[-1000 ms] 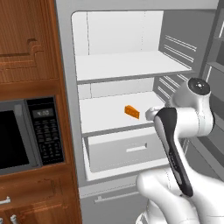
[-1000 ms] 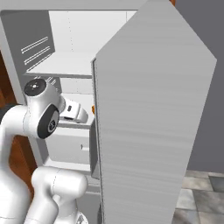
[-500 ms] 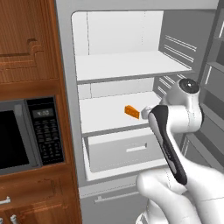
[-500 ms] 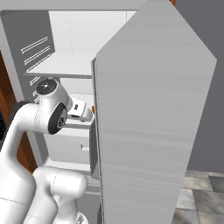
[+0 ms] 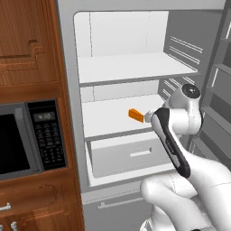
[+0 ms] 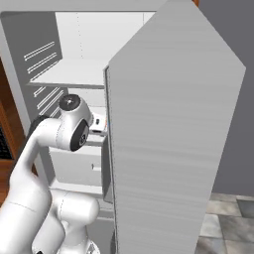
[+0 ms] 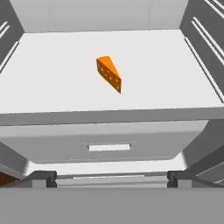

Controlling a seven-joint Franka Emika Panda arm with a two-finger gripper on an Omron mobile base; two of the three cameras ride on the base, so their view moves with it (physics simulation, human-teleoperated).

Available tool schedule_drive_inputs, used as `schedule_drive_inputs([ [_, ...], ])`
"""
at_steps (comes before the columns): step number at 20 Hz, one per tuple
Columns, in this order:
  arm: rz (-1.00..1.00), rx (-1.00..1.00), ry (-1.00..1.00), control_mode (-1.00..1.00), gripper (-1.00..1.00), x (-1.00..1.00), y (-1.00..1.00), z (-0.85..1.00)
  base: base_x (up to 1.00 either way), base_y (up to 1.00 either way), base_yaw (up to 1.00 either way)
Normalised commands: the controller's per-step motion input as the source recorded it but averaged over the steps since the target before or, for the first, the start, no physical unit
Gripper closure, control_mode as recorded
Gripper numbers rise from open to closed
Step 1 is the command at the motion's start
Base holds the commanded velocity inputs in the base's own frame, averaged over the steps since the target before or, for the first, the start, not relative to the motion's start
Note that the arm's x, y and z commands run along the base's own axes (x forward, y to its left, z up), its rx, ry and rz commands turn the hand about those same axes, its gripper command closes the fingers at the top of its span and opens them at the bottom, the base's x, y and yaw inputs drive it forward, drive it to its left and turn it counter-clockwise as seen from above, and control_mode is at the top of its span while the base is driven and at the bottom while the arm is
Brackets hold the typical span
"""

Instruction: Take the cheese, fish, and garlic from the fridge and place them on the plate on the dining counter to create an appetizer plate.

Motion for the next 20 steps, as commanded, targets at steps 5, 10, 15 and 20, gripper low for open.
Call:
schedule_drive_inputs([
  [5,0.04,0.00,0.00,-1.00,-1.00,0.49,0.00,-0.21,0.00,0.00,0.00],
  [10,0.04,0.00,-0.01,-1.00,-1.00,0.45,0.00,-0.28,0.00,0.00,0.00],
  [15,0.04,0.00,0.00,-1.00,-1.00,0.49,0.00,-0.17,0.00,0.00,0.00],
  [20,0.04,0.00,0.00,-1.00,-1.00,0.52,0.00,-0.10,0.00,0.00,0.00],
])
